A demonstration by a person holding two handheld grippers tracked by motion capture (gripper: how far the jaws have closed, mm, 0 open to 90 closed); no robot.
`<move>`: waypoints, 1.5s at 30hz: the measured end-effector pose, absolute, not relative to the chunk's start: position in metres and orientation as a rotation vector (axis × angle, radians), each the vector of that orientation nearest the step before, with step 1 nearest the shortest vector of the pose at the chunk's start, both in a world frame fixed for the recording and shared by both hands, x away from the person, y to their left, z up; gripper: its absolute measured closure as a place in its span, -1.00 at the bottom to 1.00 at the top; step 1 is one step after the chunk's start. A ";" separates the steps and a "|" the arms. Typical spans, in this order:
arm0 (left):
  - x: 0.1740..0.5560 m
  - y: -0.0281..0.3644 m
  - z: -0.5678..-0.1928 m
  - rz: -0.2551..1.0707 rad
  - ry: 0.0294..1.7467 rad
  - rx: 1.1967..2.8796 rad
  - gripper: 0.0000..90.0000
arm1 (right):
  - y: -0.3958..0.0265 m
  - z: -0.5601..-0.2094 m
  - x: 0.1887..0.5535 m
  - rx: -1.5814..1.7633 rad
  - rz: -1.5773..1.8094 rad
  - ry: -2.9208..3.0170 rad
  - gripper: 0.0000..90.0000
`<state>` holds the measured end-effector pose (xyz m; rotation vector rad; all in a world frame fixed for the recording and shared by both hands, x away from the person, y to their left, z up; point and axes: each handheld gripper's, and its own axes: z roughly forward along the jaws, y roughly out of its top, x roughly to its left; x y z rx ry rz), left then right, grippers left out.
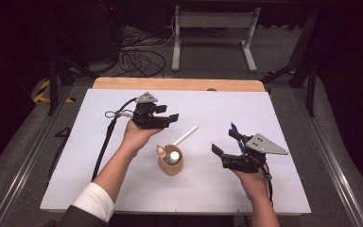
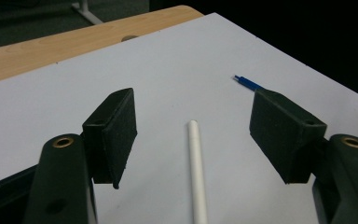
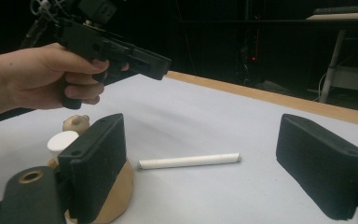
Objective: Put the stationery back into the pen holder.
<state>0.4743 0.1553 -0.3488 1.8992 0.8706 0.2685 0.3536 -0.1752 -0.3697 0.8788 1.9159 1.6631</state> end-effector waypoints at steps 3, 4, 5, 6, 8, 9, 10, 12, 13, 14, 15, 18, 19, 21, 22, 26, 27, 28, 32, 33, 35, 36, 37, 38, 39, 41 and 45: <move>0.481 0.146 -0.352 0.283 0.852 1.942 -0.25 | -0.176 -0.370 0.354 0.886 1.665 1.914 -0.62; 0.483 0.143 -0.353 0.284 0.851 1.956 -0.24 | -0.176 -0.370 0.354 0.884 1.665 1.913 -0.62; 0.485 0.140 -0.355 0.282 0.855 1.968 -0.24 | -0.177 -0.369 0.354 0.885 1.665 1.912 -0.62; 0.488 0.137 -0.357 0.286 0.849 1.983 -0.23 | -0.177 -0.369 0.354 0.883 1.666 1.909 -0.62; 0.491 0.132 -0.360 0.279 0.857 2.008 -0.22 | -0.178 -0.369 0.354 0.883 1.667 1.905 -0.62; 0.493 0.129 -0.363 0.279 0.855 2.019 -0.22 | -0.178 -0.369 0.353 0.882 1.667 1.906 -0.62; 0.496 0.127 -0.364 0.277 0.853 2.034 -0.22 | -0.178 -0.368 0.353 0.881 1.668 1.905 -0.62; 0.499 0.122 -0.367 0.271 0.857 2.063 -0.21 | -0.179 -0.368 0.353 0.884 1.668 1.903 -0.62; 0.501 0.119 -0.368 0.274 0.848 2.085 -0.21 | -0.179 -0.368 0.353 0.886 1.671 1.901 -0.61; 0.502 0.116 -0.369 0.273 0.840 2.101 -0.21 | -0.180 -0.368 0.353 0.887 1.671 1.899 -0.61; 0.502 0.113 -0.370 0.268 0.833 2.110 -0.21 | -0.180 -0.368 0.353 0.890 1.669 1.898 -0.61; 0.506 0.105 -0.372 0.241 0.814 2.145 -0.21 | -0.182 -0.367 0.353 0.896 1.672 1.891 -0.61; 0.507 0.103 -0.373 0.241 0.809 2.169 -0.21 | -0.183 -0.367 0.353 0.896 1.672 1.891 -0.61; 0.511 0.100 -0.375 0.226 0.805 2.186 -0.21 | -0.183 -0.367 0.353 0.898 1.672 1.889 -0.61; 0.513 0.098 -0.377 0.209 0.815 2.180 -0.21 | -0.183 -0.367 0.353 0.898 1.672 1.889 -0.61; 0.520 0.094 -0.382 0.165 0.830 2.202 -0.20 | -0.183 -0.367 0.353 0.898 1.672 1.888 -0.60; 0.521 0.092 -0.383 0.160 0.829 2.224 -0.20 | -0.184 -0.367 0.353 0.899 1.672 1.886 -0.60; 0.522 0.090 -0.384 0.154 0.824 2.245 -0.20 | -0.184 -0.367 0.353 0.900 1.672 1.886 -0.60; 0.527 0.085 -0.386 0.128 0.845 2.280 -0.13 | -0.185 -0.367 0.353 0.904 1.673 1.884 -0.60; 0.528 0.084 -0.386 0.122 0.852 2.281 -0.12 | -0.185 -0.366 0.353 0.904 1.672 1.883 -0.60; 0.531 0.084 -0.387 0.119 0.864 2.281 -0.08 | -0.185 -0.366 0.353 0.904 1.673 1.883 -0.59; 0.532 0.083 -0.388 0.110 0.867 2.284 -0.06 | -0.185 -0.366 0.353 0.903 1.673 1.884 -0.59; 0.533 0.081 -0.388 0.108 0.873 2.293 -0.05 | -0.185 -0.366 0.353 0.903 1.672 1.884 -0.59; 0.534 0.079 -0.388 0.113 0.861 2.309 -0.04 | -0.185 -0.366 0.353 0.904 1.672 1.884 -0.59; 0.534 0.077 -0.389 0.106 0.858 2.318 -0.03 | -0.185 -0.366 0.353 0.905 1.674 1.884 -0.59; 0.534 0.072 -0.389 0.095 0.857 2.332 -0.02 | -0.185 -0.366 0.353 0.911 1.673 1.884 -0.59; 0.535 0.065 -0.392 0.080 0.860 2.349 0.02 | -0.185 -0.366 0.353 0.909 1.674 1.884 -0.58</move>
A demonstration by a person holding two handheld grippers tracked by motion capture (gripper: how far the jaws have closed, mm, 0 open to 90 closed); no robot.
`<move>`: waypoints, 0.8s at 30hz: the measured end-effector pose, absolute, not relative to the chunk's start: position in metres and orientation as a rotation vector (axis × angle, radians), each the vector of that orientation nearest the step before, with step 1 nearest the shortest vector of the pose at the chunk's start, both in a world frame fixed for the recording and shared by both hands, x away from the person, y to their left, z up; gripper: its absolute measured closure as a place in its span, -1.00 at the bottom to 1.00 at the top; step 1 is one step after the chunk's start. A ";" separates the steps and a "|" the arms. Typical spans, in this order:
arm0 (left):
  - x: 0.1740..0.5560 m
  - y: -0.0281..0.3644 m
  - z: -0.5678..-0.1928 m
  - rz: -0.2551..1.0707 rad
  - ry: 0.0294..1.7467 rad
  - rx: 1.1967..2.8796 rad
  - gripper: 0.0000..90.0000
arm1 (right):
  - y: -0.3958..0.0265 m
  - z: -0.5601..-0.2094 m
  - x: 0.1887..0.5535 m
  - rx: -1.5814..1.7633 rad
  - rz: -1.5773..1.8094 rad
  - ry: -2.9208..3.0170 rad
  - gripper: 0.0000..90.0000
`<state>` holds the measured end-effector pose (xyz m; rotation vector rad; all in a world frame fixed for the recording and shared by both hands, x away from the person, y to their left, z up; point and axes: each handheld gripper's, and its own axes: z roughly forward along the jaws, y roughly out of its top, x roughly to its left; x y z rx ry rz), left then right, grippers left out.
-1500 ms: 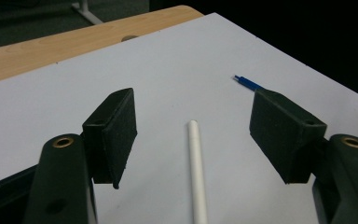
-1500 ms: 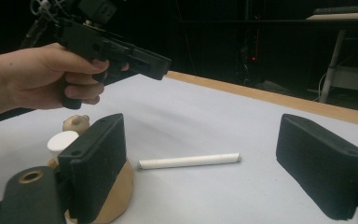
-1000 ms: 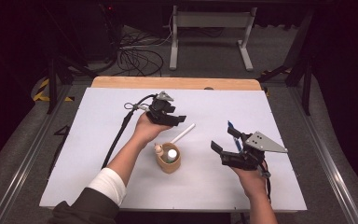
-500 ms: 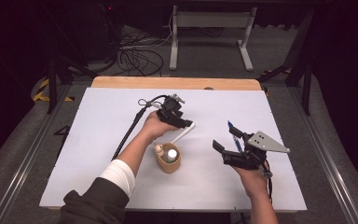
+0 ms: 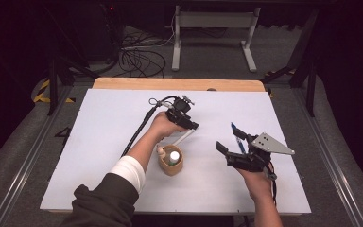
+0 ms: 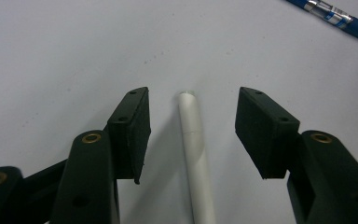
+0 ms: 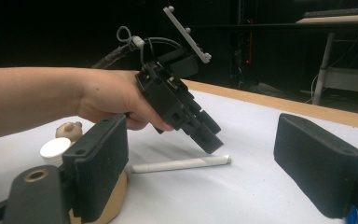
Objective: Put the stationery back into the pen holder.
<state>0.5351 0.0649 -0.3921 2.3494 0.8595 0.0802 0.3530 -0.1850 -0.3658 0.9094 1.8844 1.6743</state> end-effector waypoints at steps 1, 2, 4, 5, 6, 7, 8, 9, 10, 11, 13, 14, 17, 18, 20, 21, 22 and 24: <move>0.535 0.063 -0.393 0.084 0.861 2.361 0.04 | -0.185 -0.366 0.353 0.908 1.674 1.884 -0.58; 0.536 0.062 -0.394 0.089 0.853 2.369 0.05 | -0.185 -0.366 0.353 0.909 1.674 1.884 -0.58; 0.535 0.058 -0.396 0.075 0.859 2.382 0.06 | -0.185 -0.366 0.353 0.908 1.674 1.885 -0.58; 0.535 0.057 -0.396 0.075 0.857 2.392 0.07 | -0.185 -0.366 0.353 0.909 1.674 1.885 -0.58; 0.535 0.055 -0.397 0.078 0.851 2.403 0.07 | -0.185 -0.366 0.353 0.908 1.673 1.885 -0.58; 0.535 0.053 -0.397 0.083 0.849 2.411 0.07 | -0.186 -0.366 0.354 0.904 1.673 1.883 -0.58; 0.535 0.052 -0.399 0.092 0.844 2.423 0.07 | -0.186 -0.366 0.354 0.904 1.672 1.883 -0.58; 0.535 0.051 -0.399 0.097 0.839 2.446 0.08 | -0.185 -0.366 0.353 0.906 1.674 1.884 -0.58; 0.534 0.049 -0.401 0.103 0.834 2.454 0.08 | -0.185 -0.366 0.353 0.910 1.675 1.886 -0.58; 0.535 0.048 -0.401 0.097 0.829 2.469 0.09 | -0.185 -0.366 0.353 0.909 1.675 1.886 -0.58; 0.534 0.047 -0.403 0.093 0.821 2.488 0.09 | -0.185 -0.366 0.353 0.909 1.674 1.887 -0.57; 0.534 0.046 -0.404 0.100 0.813 2.497 0.10 | -0.185 -0.366 0.353 0.909 1.675 1.887 -0.57; 0.533 0.044 -0.405 0.113 0.795 2.535 0.11 | -0.185 -0.366 0.353 0.908 1.674 1.888 -0.57; 0.533 0.044 -0.406 0.120 0.792 2.542 0.12 | -0.185 -0.366 0.353 0.907 1.673 1.890 -0.57; 0.533 0.044 -0.406 0.120 0.804 2.536 0.15 | -0.185 -0.366 0.353 0.908 1.674 1.890 -0.57; 0.533 0.044 -0.406 0.124 0.808 2.534 0.17 | -0.185 -0.366 0.353 0.908 1.674 1.889 -0.57; 0.533 0.044 -0.406 0.130 0.799 2.540 0.19 | -0.185 -0.366 0.353 0.909 1.674 1.889 -0.57; 0.533 0.044 -0.406 0.144 0.790 2.547 0.20 | -0.185 -0.366 0.353 0.907 1.674 1.889 -0.57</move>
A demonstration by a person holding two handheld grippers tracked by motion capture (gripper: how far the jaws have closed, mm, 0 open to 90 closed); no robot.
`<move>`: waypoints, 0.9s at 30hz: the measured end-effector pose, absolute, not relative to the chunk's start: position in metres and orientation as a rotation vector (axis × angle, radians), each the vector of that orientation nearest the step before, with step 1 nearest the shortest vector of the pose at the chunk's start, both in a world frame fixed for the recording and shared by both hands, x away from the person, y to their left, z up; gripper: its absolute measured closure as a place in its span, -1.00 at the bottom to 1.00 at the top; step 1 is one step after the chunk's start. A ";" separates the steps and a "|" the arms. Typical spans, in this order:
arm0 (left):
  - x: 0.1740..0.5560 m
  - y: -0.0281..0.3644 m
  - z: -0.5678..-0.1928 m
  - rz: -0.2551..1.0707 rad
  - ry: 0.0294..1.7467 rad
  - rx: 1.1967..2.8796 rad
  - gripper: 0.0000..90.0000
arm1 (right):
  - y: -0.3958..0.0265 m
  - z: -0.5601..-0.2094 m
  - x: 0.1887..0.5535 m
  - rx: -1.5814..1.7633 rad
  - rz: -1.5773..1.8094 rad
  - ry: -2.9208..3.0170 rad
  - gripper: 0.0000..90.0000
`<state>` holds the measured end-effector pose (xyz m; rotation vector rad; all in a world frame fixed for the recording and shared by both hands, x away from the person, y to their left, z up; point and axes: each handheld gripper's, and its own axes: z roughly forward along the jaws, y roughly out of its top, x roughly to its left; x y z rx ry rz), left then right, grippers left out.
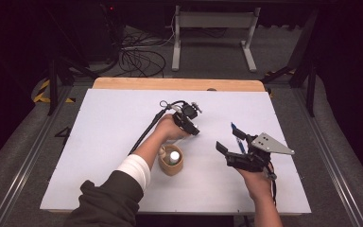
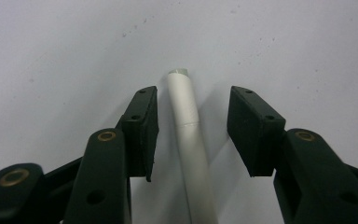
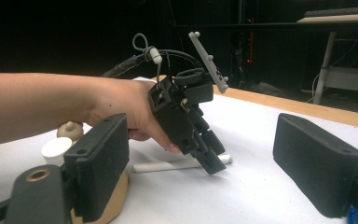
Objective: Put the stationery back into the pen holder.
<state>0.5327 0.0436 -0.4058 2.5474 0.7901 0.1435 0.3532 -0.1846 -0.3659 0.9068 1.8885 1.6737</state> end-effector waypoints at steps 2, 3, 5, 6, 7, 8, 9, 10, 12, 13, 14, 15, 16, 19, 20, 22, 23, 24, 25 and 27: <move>0.532 0.043 -0.406 0.159 0.780 2.557 0.22 | -0.185 -0.366 0.353 0.907 1.674 1.888 -0.57; 0.531 0.043 -0.406 0.171 0.774 2.559 0.24 | -0.185 -0.366 0.353 0.907 1.675 1.888 -0.57; 0.531 0.043 -0.406 0.188 0.763 2.569 0.28 | -0.185 -0.366 0.353 0.906 1.673 1.887 -0.57; 0.531 0.043 -0.406 0.194 0.760 2.571 0.29 | -0.185 -0.366 0.353 0.907 1.674 1.886 -0.57; 0.530 0.042 -0.406 0.198 0.760 2.573 0.29 | -0.185 -0.366 0.353 0.907 1.674 1.886 -0.57; 0.530 0.042 -0.406 0.201 0.757 2.577 0.29 | -0.185 -0.366 0.353 0.908 1.674 1.887 -0.57; 0.529 0.042 -0.406 0.209 0.749 2.576 0.30 | -0.185 -0.366 0.353 0.907 1.674 1.887 -0.57; 0.529 0.041 -0.406 0.212 0.749 2.575 0.32 | -0.185 -0.366 0.353 0.906 1.673 1.888 -0.57; 0.529 0.041 -0.406 0.209 0.747 2.576 0.36 | -0.184 -0.366 0.353 0.906 1.672 1.889 -0.57; 0.529 0.041 -0.406 0.203 0.749 2.582 0.38 | -0.184 -0.366 0.353 0.908 1.672 1.889 -0.57; 0.529 0.041 -0.406 0.208 0.751 2.575 0.41 | -0.184 -0.366 0.353 0.908 1.672 1.889 -0.57; 0.529 0.042 -0.406 0.201 0.752 2.580 0.45 | -0.184 -0.366 0.353 0.908 1.672 1.889 -0.57; 0.530 0.043 -0.405 0.195 0.757 2.581 0.50 | -0.184 -0.366 0.353 0.908 1.671 1.890 -0.57; 0.531 0.044 -0.405 0.197 0.766 2.577 0.61 | -0.184 -0.366 0.353 0.909 1.673 1.890 -0.56; 0.531 0.044 -0.405 0.192 0.771 2.574 0.63 | -0.184 -0.366 0.353 0.908 1.673 1.889 -0.57; 0.531 0.044 -0.405 0.193 0.777 2.572 0.67 | -0.184 -0.366 0.353 0.904 1.670 1.893 -0.56; 0.531 0.045 -0.405 0.192 0.778 2.571 0.72 | -0.183 -0.366 0.353 0.903 1.670 1.894 -0.56; 0.532 0.045 -0.405 0.183 0.781 2.569 0.73 | -0.183 -0.366 0.353 0.905 1.670 1.895 -0.57; 0.532 0.046 -0.405 0.179 0.784 2.567 0.73 | -0.183 -0.366 0.353 0.905 1.670 1.895 -0.56; 0.533 0.046 -0.406 0.164 0.806 2.552 0.73 | -0.184 -0.366 0.353 0.909 1.671 1.895 -0.56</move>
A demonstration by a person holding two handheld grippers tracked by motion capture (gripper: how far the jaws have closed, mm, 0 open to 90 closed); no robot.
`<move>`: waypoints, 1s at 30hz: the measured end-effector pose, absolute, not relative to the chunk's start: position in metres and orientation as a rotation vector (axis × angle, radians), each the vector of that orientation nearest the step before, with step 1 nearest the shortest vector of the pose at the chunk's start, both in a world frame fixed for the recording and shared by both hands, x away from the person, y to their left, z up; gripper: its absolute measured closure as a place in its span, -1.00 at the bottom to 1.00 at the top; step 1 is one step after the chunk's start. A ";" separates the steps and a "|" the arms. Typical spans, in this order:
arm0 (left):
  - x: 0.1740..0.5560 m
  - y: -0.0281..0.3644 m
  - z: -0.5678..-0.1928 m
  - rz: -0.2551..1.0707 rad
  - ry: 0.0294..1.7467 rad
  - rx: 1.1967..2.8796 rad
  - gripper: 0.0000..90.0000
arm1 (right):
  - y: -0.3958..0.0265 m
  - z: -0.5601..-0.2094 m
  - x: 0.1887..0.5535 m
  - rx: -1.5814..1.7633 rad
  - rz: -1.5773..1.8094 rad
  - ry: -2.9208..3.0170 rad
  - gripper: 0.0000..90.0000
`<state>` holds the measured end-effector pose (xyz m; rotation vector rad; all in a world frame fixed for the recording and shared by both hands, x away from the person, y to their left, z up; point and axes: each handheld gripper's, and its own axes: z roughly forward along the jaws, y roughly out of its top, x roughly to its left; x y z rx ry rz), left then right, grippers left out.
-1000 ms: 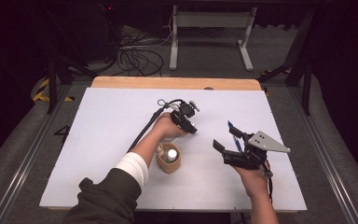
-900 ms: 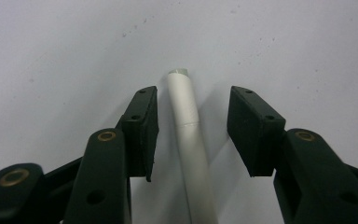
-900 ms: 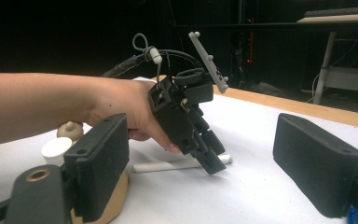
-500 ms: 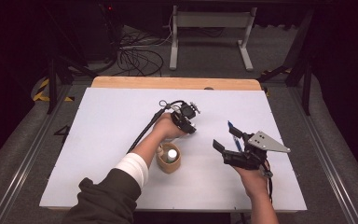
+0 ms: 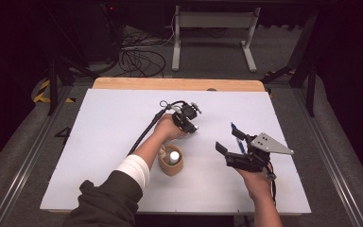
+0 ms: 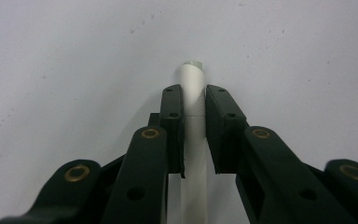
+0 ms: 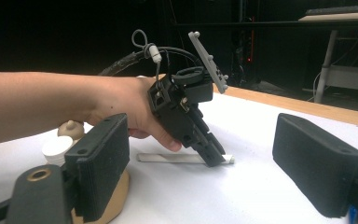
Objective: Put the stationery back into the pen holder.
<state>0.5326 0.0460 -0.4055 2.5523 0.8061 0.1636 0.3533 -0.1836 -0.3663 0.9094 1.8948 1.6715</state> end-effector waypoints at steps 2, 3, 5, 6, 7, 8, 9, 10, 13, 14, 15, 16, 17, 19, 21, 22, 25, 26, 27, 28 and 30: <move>0.534 0.047 -0.405 0.145 0.821 2.543 0.74 | -0.184 -0.366 0.353 0.909 1.672 1.895 -0.56; 0.535 0.048 -0.405 0.130 0.834 2.535 0.74 | -0.184 -0.366 0.353 0.907 1.671 1.894 -0.56; 0.536 0.050 -0.405 0.095 0.864 2.510 0.74 | -0.184 -0.366 0.353 0.908 1.671 1.896 -0.56; 0.537 0.052 -0.405 0.091 0.864 2.510 0.74 | -0.184 -0.367 0.353 0.909 1.672 1.896 -0.56; 0.537 0.053 -0.404 0.088 0.866 2.513 0.74 | -0.184 -0.367 0.354 0.908 1.672 1.896 -0.56; 0.538 0.054 -0.404 0.098 0.859 2.515 0.74 | -0.183 -0.367 0.354 0.908 1.670 1.898 -0.56; 0.537 0.056 -0.402 0.097 0.856 2.505 0.74 | -0.183 -0.367 0.354 0.909 1.669 1.897 -0.56; 0.538 0.058 -0.400 0.102 0.854 2.486 0.74 | -0.183 -0.368 0.354 0.909 1.670 1.898 -0.56; 0.538 0.066 -0.391 0.122 0.855 2.434 0.74 | -0.182 -0.369 0.355 0.907 1.665 1.900 -0.55; 0.538 0.069 -0.387 0.126 0.855 2.410 0.74 | -0.182 -0.369 0.355 0.907 1.664 1.902 -0.55; 0.537 0.072 -0.383 0.132 0.846 2.399 0.74 | -0.181 -0.369 0.355 0.907 1.664 1.903 -0.55; 0.537 0.075 -0.380 0.135 0.846 2.381 0.74 | -0.181 -0.370 0.355 0.903 1.662 1.904 -0.55; 0.536 0.078 -0.377 0.137 0.841 2.361 0.74 | -0.180 -0.370 0.355 0.903 1.663 1.903 -0.54; 0.534 0.084 -0.371 0.153 0.840 2.320 0.74 | -0.178 -0.371 0.355 0.901 1.664 1.910 -0.54; 0.531 0.091 -0.365 0.162 0.834 2.285 0.74 | -0.177 -0.371 0.355 0.900 1.660 1.914 -0.54; 0.529 0.095 -0.362 0.171 0.826 2.268 0.74 | -0.176 -0.372 0.355 0.898 1.661 1.916 -0.54; 0.523 0.105 -0.355 0.196 0.815 2.219 0.74 | -0.174 -0.372 0.355 0.895 1.658 1.917 -0.53; 0.521 0.108 -0.354 0.201 0.811 2.203 0.74 | -0.174 -0.372 0.355 0.894 1.660 1.918 -0.53; 0.518 0.111 -0.352 0.211 0.809 2.194 0.74 | -0.173 -0.373 0.355 0.890 1.660 1.918 -0.53; 0.516 0.114 -0.351 0.217 0.811 2.178 0.74 | -0.172 -0.373 0.355 0.890 1.660 1.920 -0.53; 0.512 0.120 -0.349 0.223 0.811 2.166 0.74 | -0.170 -0.374 0.355 0.884 1.663 1.927 -0.53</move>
